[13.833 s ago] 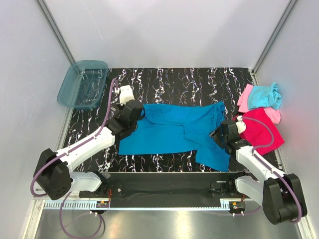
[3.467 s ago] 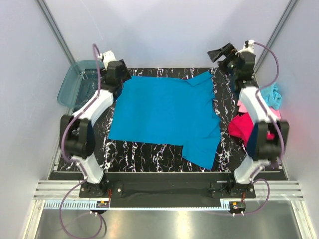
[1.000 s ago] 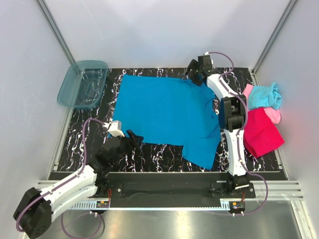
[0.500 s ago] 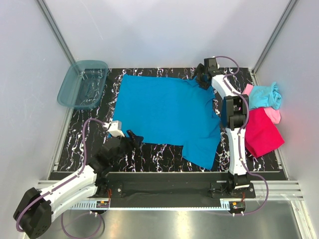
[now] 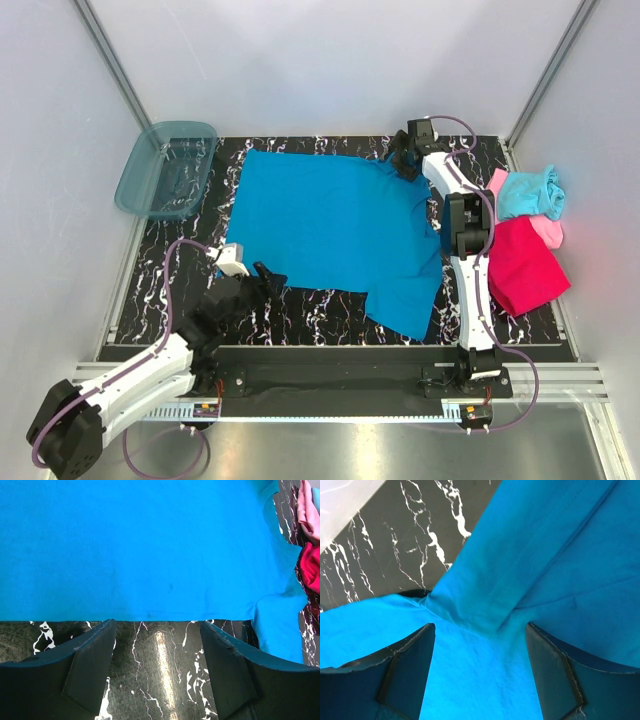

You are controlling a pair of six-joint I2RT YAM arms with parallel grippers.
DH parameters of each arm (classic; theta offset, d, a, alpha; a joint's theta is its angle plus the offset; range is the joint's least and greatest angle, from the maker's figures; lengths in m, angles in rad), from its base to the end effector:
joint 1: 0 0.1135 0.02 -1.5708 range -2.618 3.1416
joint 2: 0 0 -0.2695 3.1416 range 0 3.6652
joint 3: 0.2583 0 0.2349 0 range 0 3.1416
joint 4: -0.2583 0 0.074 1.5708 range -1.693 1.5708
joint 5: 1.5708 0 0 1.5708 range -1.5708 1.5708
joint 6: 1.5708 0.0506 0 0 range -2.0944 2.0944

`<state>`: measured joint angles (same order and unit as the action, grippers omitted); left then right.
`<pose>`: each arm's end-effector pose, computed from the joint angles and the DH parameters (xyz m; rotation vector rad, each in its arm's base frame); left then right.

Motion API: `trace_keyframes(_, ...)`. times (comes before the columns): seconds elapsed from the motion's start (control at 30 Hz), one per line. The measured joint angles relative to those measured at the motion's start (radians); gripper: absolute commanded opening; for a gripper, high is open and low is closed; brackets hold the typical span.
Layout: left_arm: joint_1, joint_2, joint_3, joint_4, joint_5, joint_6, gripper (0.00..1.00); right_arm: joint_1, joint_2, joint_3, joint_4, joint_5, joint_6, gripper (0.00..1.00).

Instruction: Fold and stack the t-shirts

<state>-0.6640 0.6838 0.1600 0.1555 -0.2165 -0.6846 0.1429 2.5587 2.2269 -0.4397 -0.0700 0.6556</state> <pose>0.1271 -0.0857 0.1777 -0.1686 1.9854 -0.6823 0.5622 0.0845 0.1578 0.5717 2.3205 0.4694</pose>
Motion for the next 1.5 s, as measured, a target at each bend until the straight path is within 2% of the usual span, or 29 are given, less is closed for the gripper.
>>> trace_keyframes(0.73,0.0,0.011,-0.005,0.0,0.0,0.008,0.72,-0.01,0.04,0.078,-0.024,0.0,0.0,0.75)
trace_keyframes(1.1,0.0,0.004,-0.005,0.0,0.0,0.012,0.71,-0.042,0.069,0.192,-0.037,-0.001,-0.004,0.75)
trace_keyframes(1.5,0.0,0.004,-0.005,0.0,0.0,0.014,0.71,-0.046,0.109,0.195,-0.04,-0.003,-0.003,0.74)
